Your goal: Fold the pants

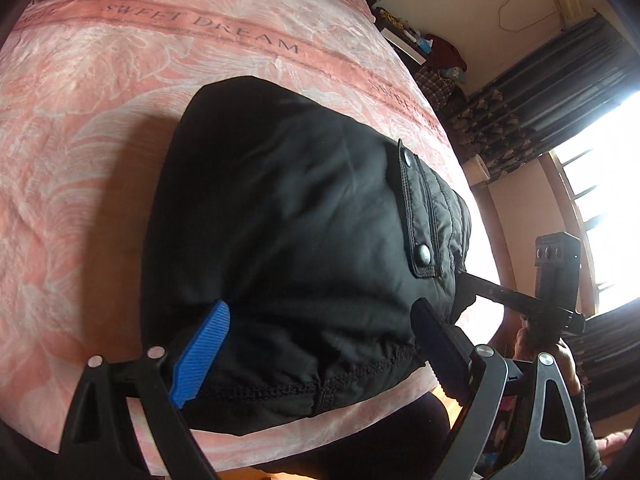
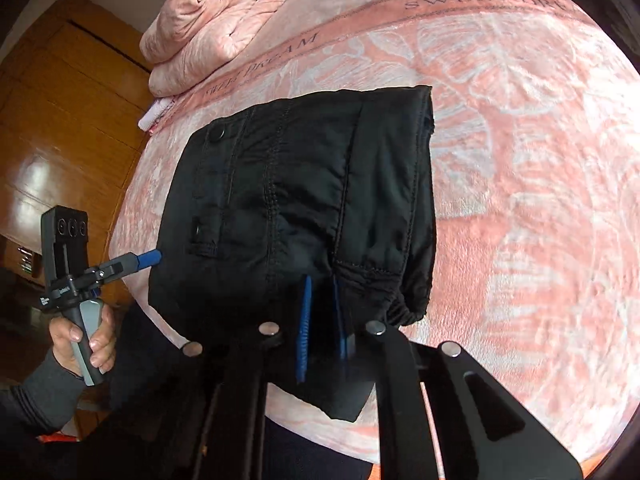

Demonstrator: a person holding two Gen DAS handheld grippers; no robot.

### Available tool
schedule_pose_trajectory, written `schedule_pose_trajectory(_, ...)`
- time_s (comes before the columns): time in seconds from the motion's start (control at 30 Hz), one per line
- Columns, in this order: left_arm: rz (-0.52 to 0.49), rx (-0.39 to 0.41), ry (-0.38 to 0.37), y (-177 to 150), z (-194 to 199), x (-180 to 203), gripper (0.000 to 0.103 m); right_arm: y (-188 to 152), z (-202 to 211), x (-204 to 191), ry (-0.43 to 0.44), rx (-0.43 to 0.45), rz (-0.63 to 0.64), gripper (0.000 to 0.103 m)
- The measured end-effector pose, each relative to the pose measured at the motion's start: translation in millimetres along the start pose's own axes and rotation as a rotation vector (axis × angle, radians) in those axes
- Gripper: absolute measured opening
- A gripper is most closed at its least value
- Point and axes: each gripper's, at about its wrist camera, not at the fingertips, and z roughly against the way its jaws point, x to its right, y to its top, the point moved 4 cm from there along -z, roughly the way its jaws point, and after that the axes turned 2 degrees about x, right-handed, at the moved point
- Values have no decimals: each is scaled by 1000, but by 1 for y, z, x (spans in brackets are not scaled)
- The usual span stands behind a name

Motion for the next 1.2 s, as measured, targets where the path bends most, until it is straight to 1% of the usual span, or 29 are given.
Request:
schedule_pose_trajectory(0.03, -3, 4, 2, -1, 3, 0, 93, -4, 12, 4, 29, 42, -42, 24)
schedule_pose_trajectory(0.07, -3, 11, -9, -1, 6, 0, 93, -7, 22, 6, 45, 84, -70, 29)
schedule_pose_trajectory(0.13, 16, 26, -13, -2, 11, -3, 93, -13, 36, 17, 7, 151, -137, 54)
schedule_pose_trajectory(0.17, 31, 34, -17, -4, 14, -7, 93, -15, 36, 23, 20, 170, -190, 58)
schedule_pose_trajectory(0.2, 44, 37, -21, -4, 13, -9, 93, -18, 31, 28, 55, 171, -248, 64)
schedule_pose_trajectory(0.23, 55, 39, -23, -6, 15, -11, 93, -20, 24, 33, 92, 162, -299, 69)
schedule_pose_trajectory(0.27, 60, 39, -21, -8, 16, -13, 93, -21, 16, 35, 114, 160, -333, 69)
schedule_pose_trajectory(0.3, 61, 39, -19, -8, 16, -14, 93, -20, 10, 36, 131, 174, -349, 69)
schedule_pose_trajectory(0.33, 58, 39, -17, -9, 17, -14, 93, -18, 6, 36, 142, 188, -357, 57)
schedule_pose_trajectory(0.4, 47, 32, -2, -11, 18, -13, 93, -17, 2, 37, 130, 206, -387, 24)
schedule_pose_trajectory(0.43, 44, 31, 3, -11, 20, -13, 93, -18, 5, 37, 158, 225, -410, 21)
schedule_pose_trajectory(0.53, 46, 39, -11, -10, 24, -11, 93, -26, 21, 32, 183, 255, -429, 19)
schedule_pose_trajectory(0.6, 39, 38, -9, -9, 21, -11, 93, -34, 17, 40, 155, 235, -457, 19)
schedule_pose_trajectory(0.67, 26, 20, 1, -8, 12, -10, 93, -35, 5, 46, 94, 204, -432, 25)
schedule_pose_trajectory(0.7, 10, 11, 11, -7, 8, -9, 94, -32, 5, 44, 54, 206, -397, 38)
schedule_pose_trajectory(0.73, -7, 3, 26, -7, 4, -8, 95, -28, 10, 41, 20, 215, -374, 42)
schedule_pose_trajectory(0.77, -18, -2, 35, -7, 3, -8, 95, -24, 19, 38, -4, 244, -373, 42)
schedule_pose_trajectory(0.83, -24, -1, 33, -8, 4, -7, 95, -10, 45, 32, -66, 338, -369, 42)
schedule_pose_trajectory(0.87, -20, 1, 26, -8, 4, -9, 96, 0, 51, 26, -70, 368, -338, 41)
schedule_pose_trajectory(0.9, -16, 3, 24, -8, 3, -9, 96, 12, 53, 17, -56, 376, -300, 40)
schedule_pose_trajectory(1.0, -17, 0, 33, -10, -1, -10, 98, 52, 26, -16, -12, 322, -187, 40)
schedule_pose_trajectory(1.1, -24, 1, 41, -11, -3, -8, 99, 74, -8, -10, -1, 262, -178, 39)
schedule_pose_trajectory(1.13, -21, 0, 41, -12, -3, -8, 99, 80, -22, -3, -9, 237, -199, 36)
schedule_pose_trajectory(1.17, -16, -2, 39, -12, -5, -8, 99, 79, -33, 9, -22, 204, -222, 31)
schedule_pose_trajectory(1.2, -17, -5, 34, -11, -6, -9, 99, 78, -43, 22, -54, 172, -240, 12)
